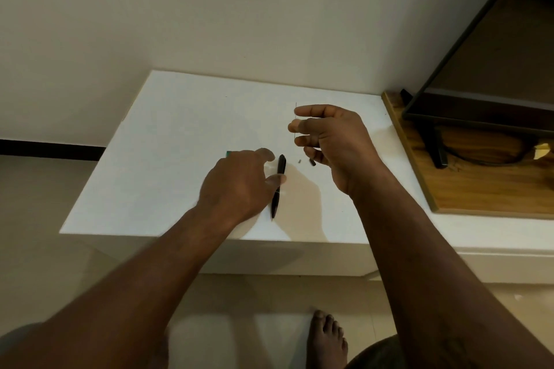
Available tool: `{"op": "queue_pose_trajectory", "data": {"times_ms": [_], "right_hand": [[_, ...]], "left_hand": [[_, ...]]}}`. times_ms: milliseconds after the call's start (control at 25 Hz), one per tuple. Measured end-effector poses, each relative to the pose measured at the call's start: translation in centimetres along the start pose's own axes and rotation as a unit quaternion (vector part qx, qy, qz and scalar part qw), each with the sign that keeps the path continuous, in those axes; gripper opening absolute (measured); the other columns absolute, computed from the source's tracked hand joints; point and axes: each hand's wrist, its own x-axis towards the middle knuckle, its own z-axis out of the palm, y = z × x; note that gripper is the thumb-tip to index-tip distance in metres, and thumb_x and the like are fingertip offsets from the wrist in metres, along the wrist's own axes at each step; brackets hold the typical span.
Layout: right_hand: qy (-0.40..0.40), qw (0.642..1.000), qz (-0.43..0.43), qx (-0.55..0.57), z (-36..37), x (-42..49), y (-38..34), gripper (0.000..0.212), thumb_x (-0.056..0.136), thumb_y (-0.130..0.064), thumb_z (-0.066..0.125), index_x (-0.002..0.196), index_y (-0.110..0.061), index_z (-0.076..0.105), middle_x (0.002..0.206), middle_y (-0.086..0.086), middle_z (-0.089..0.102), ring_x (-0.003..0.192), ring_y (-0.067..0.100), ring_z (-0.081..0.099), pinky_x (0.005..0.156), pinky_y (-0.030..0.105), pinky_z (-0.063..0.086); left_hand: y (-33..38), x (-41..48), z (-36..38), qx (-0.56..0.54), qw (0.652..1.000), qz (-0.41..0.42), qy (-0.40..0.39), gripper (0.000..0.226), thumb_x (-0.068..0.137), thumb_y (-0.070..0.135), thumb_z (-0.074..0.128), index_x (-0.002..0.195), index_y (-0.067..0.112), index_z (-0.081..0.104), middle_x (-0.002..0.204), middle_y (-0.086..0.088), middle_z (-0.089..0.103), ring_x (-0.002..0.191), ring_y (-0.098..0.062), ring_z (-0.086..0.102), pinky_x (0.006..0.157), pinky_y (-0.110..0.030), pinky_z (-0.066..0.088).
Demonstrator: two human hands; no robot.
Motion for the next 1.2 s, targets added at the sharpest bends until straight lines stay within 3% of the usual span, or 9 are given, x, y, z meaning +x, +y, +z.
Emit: {"op": "queue_pose_trajectory", "data": {"times_ms": [280, 560, 800, 960, 1080, 1200], "right_hand": [[-0.011, 1.0, -0.001, -0.004, -0.3, -0.5, 0.1, 0.017, 0.088, -0.008, 0.074, 0.1, -0.017, 0.08, 0.091, 0.001, 0.083, 0.066, 0.007, 0.071, 0.06, 0.022, 0.052], [0.0, 1.0, 0.009, -0.001, -0.2, -0.3, 0.3, 0.01, 0.088, -0.008, 0.073, 0.093, -0.016, 0.077, 0.094, 0.003, 0.083, 0.069, 0.01, 0.072, 0.064, 0.026, 0.052], [0.009, 1.0, 0.01, -0.006, 0.2, -0.3, 0.5, 0.007, 0.089, -0.011, 0.074, 0.093, -0.017, 0.074, 0.101, 0.004, 0.082, 0.075, 0.01, 0.072, 0.066, 0.026, 0.052], [0.007, 1.0, 0.01, -0.01, 0.4, -0.4, 0.5, 0.008, 0.089, -0.01, 0.074, 0.096, -0.014, 0.074, 0.103, 0.006, 0.082, 0.077, 0.012, 0.071, 0.07, 0.028, 0.053], [0.002, 1.0, 0.002, -0.023, 0.5, -0.4, 0.6, 0.008, 0.088, -0.011, 0.076, 0.095, -0.014, 0.073, 0.098, 0.003, 0.083, 0.077, 0.011, 0.071, 0.07, 0.027, 0.054], [0.005, 1.0, -0.007, -0.027, 0.5, -0.4, 0.7, 0.015, 0.088, -0.011, 0.077, 0.101, -0.013, 0.073, 0.095, 0.004, 0.083, 0.076, 0.012, 0.071, 0.072, 0.029, 0.055]], "left_hand": [[2.0, -0.4, 2.9, 0.057, 0.998, -0.019, 0.001, 0.055, 0.09, 0.055, 0.068, 0.132, 0.02, 0.062, 0.116, -0.004, 0.074, 0.1, -0.025, 0.071, 0.076, -0.035, 0.055], [1.3, -0.3, 2.1, 0.055, 0.998, -0.02, 0.006, 0.039, 0.088, 0.041, 0.068, 0.121, 0.021, 0.072, 0.097, -0.001, 0.08, 0.086, -0.022, 0.073, 0.079, -0.034, 0.057], [0.8, -0.5, 1.2, 0.063, 0.998, -0.015, 0.004, 0.043, 0.086, 0.044, 0.071, 0.124, 0.024, 0.073, 0.103, -0.001, 0.079, 0.085, -0.019, 0.069, 0.073, -0.03, 0.05], [0.7, -0.7, 0.5, 0.143, 0.99, 0.012, -0.012, 0.038, 0.088, 0.043, 0.067, 0.121, 0.025, 0.07, 0.1, -0.001, 0.076, 0.077, -0.018, 0.064, 0.065, -0.029, 0.043], [0.9, -0.9, 0.4, 0.184, 0.982, 0.024, -0.032, 0.039, 0.087, 0.039, 0.067, 0.122, 0.023, 0.064, 0.1, -0.002, 0.074, 0.08, -0.021, 0.066, 0.065, -0.031, 0.048], [0.9, -0.9, 0.0, 0.131, 0.99, -0.014, -0.043, 0.039, 0.085, 0.04, 0.069, 0.12, 0.024, 0.066, 0.1, -0.001, 0.073, 0.083, -0.02, 0.065, 0.068, -0.031, 0.05]]}}
